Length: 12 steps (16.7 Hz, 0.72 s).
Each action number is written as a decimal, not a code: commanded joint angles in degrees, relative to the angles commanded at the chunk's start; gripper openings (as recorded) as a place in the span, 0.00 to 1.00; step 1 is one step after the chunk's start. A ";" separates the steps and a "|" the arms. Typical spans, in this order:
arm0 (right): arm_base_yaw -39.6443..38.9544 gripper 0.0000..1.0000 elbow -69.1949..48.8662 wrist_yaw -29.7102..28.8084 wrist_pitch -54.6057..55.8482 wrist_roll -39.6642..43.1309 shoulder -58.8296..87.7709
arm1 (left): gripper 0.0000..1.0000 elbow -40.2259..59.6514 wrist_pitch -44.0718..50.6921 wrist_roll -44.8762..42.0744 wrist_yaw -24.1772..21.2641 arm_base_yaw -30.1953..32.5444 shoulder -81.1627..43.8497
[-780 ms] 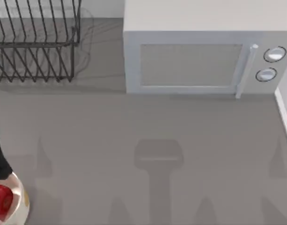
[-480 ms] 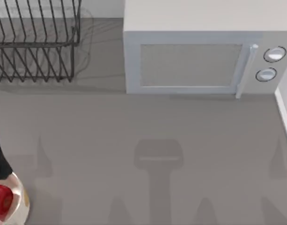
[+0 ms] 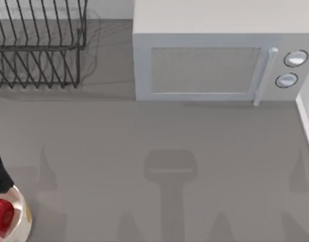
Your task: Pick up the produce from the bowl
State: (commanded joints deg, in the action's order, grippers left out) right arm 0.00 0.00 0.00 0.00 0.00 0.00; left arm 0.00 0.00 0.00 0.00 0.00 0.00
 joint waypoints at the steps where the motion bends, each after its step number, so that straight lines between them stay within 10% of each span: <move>1: 0.00 1.00 0.00 0.00 0.00 0.00 0.00 | 1.00 0.00 0.00 0.00 0.00 0.00 0.00; 12: 0.00 1.00 0.00 0.00 0.00 0.00 0.00 | 1.00 0.65 0.72 0.01 0.00 0.03 -0.73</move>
State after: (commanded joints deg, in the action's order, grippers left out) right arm 0.00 0.00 0.00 0.00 0.00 0.00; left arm 0.65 0.72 0.01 0.00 0.03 -0.73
